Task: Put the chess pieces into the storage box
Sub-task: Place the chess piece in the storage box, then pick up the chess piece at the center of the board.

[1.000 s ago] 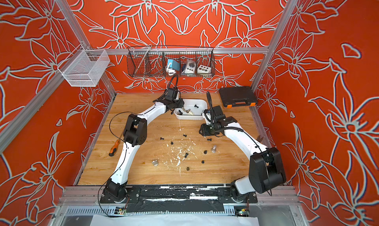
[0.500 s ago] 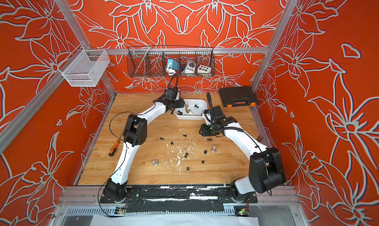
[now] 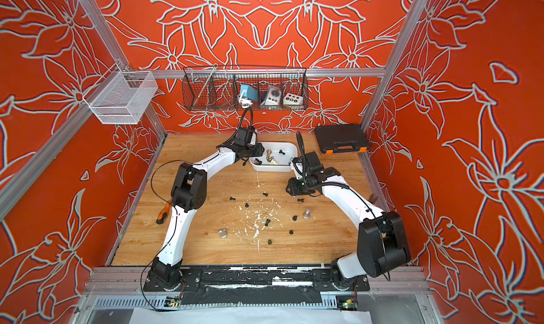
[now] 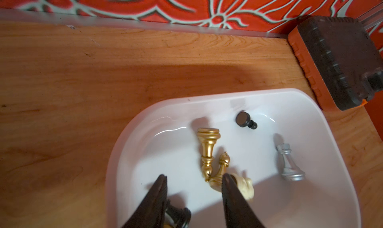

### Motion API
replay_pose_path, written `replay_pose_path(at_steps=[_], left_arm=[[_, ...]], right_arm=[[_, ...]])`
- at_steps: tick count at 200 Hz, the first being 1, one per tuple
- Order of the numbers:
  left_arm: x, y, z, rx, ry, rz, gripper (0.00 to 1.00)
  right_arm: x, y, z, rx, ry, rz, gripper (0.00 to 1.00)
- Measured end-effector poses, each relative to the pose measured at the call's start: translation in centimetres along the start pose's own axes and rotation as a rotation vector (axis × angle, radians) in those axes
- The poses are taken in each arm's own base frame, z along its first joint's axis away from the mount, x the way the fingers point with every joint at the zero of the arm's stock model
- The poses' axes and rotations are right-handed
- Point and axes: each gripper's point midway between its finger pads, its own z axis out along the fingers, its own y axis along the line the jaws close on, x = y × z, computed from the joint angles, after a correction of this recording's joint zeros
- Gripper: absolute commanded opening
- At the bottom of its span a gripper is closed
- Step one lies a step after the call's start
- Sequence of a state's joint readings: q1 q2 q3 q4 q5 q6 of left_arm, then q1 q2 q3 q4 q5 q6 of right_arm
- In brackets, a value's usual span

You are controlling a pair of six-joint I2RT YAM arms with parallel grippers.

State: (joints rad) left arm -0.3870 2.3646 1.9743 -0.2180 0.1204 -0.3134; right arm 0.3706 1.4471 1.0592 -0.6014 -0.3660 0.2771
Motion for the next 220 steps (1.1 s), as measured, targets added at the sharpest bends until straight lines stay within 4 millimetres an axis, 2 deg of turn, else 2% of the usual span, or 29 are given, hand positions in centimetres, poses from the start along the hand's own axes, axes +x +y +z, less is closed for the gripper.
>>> replay_pose_path(at_steps=[41,90,118,171,220], left_arm=[[-0.3,-0.9,-2.9,0.026,-0.013,0.023,0.44],[-2.1,-3.0,-9.1,0.097,-0.109,0.05,0.44],[-2.4,-3.8,-12.1,0.126,-0.146,0.058,0.44],[0.6,-3.2,-17.3,0.133,-0.174,0.057,0.44],[4.4,-1.6,-19.4,0.109,-0.163,0.025,0.44]], right_arm=[[-0.2,-0.1,-0.2,0.012,0.0,-0.003,0.42],[0.3,-1.1,0.1,0.064,0.032,0.01,0.42],[1.2,-2.2,0.2,0.12,0.069,0.023,0.41],[2.7,-3.0,0.5,0.164,0.133,0.032,0.39],[4.6,-1.6,1.3,0.165,0.2,-0.015,0.37]])
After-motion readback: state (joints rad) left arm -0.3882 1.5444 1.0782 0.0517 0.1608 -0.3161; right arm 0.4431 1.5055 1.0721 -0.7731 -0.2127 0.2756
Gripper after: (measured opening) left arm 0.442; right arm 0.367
